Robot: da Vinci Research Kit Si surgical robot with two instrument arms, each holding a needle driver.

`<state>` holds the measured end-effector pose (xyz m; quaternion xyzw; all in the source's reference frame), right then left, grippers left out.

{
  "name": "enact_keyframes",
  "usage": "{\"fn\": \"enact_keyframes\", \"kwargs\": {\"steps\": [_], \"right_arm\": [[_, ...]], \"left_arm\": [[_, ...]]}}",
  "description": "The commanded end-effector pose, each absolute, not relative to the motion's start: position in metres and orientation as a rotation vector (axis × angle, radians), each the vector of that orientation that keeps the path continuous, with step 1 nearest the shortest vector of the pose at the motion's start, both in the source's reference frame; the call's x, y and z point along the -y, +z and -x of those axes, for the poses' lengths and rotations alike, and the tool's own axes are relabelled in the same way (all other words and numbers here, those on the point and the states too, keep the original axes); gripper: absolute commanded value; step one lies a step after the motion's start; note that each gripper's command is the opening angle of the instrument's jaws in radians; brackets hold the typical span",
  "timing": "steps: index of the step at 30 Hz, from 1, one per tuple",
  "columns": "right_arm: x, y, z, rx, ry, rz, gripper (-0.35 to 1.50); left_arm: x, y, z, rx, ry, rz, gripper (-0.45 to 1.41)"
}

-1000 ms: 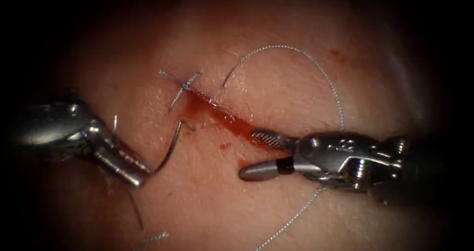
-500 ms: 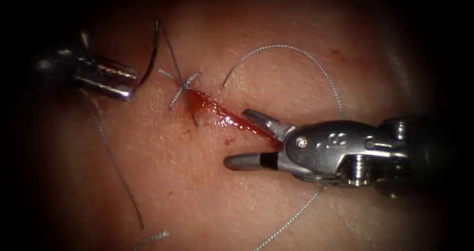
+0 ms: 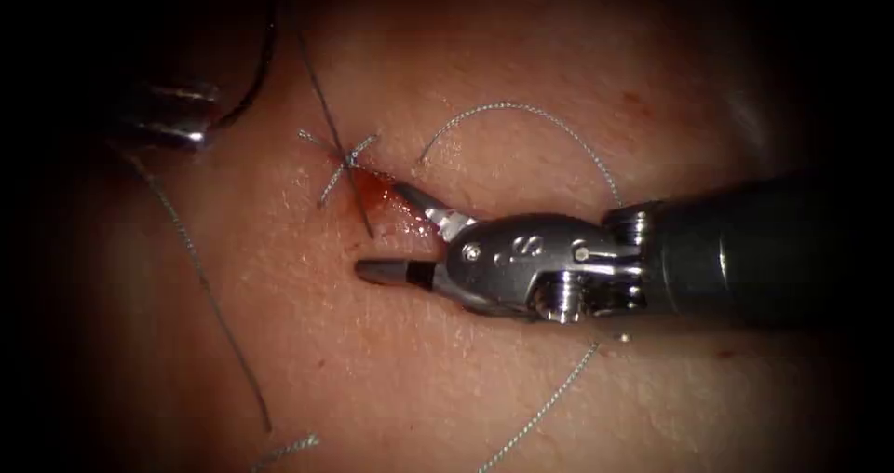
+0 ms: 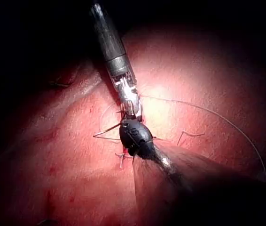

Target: Wound Closure

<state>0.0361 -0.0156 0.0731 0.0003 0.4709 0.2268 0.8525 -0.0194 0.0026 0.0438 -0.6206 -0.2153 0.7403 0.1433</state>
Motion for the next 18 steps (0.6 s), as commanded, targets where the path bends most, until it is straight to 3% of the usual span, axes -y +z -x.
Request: {"fn": "enact_keyframes", "kwargs": {"steps": [1,2,5,8,11,12,13,18], "right_arm": [[0.0164,0.0747,-0.0373,-0.994,0.469,-0.007,0.39],[0.0164,0.0747,-0.0373,-0.994,0.469,-0.007,0.39],[0.0174,0.0762,-0.0388,-0.991,0.438,-0.028,0.1],[0.0177,0.0772,-0.0396,-0.985,0.426,-0.033,-0.05],[0.0176,0.078,-0.0397,-0.972,0.421,-0.032,-0.05],[0.0176,0.0782,-0.0395,-0.967,0.418,-0.034,-0.12],[0.0177,0.0781,-0.0389,-0.957,0.409,-0.044,-0.35],[0.0189,0.0757,-0.0365,-0.977,0.38,-0.078,-0.35]], "left_arm": [[-0.0022,0.0443,0.0199,0.619,2.136,1.789,-0.45],[-0.0022,0.0443,0.0199,0.619,2.136,1.789,-0.45],[-0.0021,0.0442,0.0198,0.612,2.14,1.789,-0.45],[-0.002,0.0441,0.0196,0.612,2.141,1.788,-0.45],[-0.0018,0.0439,0.0194,0.613,2.142,1.787,-0.45],[-0.0017,0.0439,0.0193,0.613,2.142,1.787,-0.45],[-0.0016,0.0437,0.0192,0.61,2.145,1.791,-0.45],[-0.0014,0.0437,0.019,0.604,2.151,1.794,-0.45]]}}
